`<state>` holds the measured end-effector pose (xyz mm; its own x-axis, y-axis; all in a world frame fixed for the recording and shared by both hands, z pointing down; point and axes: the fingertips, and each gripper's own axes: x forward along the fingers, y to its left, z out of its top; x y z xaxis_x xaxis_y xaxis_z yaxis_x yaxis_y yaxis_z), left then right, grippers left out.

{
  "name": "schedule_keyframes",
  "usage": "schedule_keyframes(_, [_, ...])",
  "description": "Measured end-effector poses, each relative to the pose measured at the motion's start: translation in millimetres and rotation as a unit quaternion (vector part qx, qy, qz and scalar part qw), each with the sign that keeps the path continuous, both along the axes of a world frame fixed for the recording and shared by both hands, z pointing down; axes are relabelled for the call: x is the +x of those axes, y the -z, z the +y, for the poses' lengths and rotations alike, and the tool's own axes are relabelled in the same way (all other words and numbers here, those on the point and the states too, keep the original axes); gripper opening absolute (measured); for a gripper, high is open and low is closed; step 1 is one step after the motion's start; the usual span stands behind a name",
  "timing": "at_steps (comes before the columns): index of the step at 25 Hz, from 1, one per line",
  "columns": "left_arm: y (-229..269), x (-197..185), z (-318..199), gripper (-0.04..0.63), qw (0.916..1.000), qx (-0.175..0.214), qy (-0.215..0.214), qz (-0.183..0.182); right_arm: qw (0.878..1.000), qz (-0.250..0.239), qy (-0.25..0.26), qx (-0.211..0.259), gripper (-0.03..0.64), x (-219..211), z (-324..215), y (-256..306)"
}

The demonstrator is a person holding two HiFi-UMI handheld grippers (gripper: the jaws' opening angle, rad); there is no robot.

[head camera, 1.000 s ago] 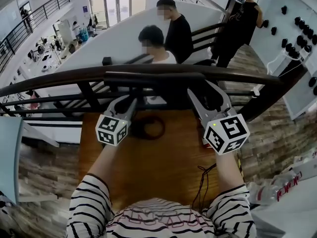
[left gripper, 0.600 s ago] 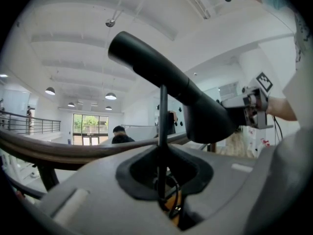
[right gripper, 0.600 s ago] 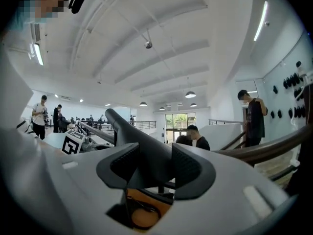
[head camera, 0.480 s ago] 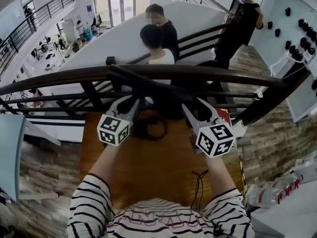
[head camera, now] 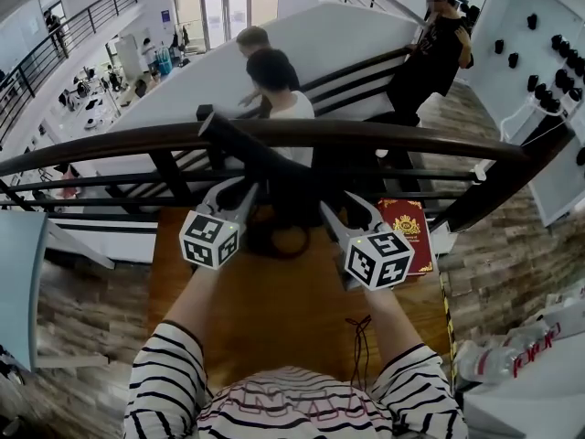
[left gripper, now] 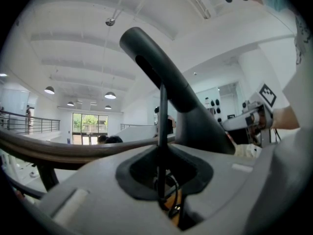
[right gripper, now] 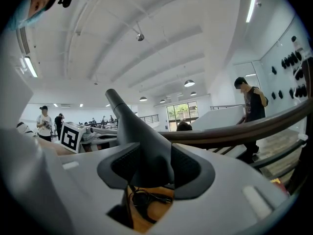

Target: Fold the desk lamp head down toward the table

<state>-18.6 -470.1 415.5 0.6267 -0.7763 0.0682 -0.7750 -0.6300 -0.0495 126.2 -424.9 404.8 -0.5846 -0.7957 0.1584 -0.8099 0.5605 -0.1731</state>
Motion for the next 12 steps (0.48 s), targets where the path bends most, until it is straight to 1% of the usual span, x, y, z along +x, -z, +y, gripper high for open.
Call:
schedule_keyframes(4, [0,-3,-1,0.057,1.0000,0.000,0.003,0.001,1.000,-0.010,0.000,-0.010,0.178,-8,-2,-8])
schedule_keyframes(8, [0,-1,0,0.057,0.9999,-0.001,0.009,-0.011,1.000,-0.015,0.003,-0.018,0.178,-10,-4,-11])
schedule_keyframes(12, [-6,-5,3,0.046,0.9998,-0.006,0.015,-0.012,1.000,-0.017,0.007,-0.024,0.178,-15,-5,-18])
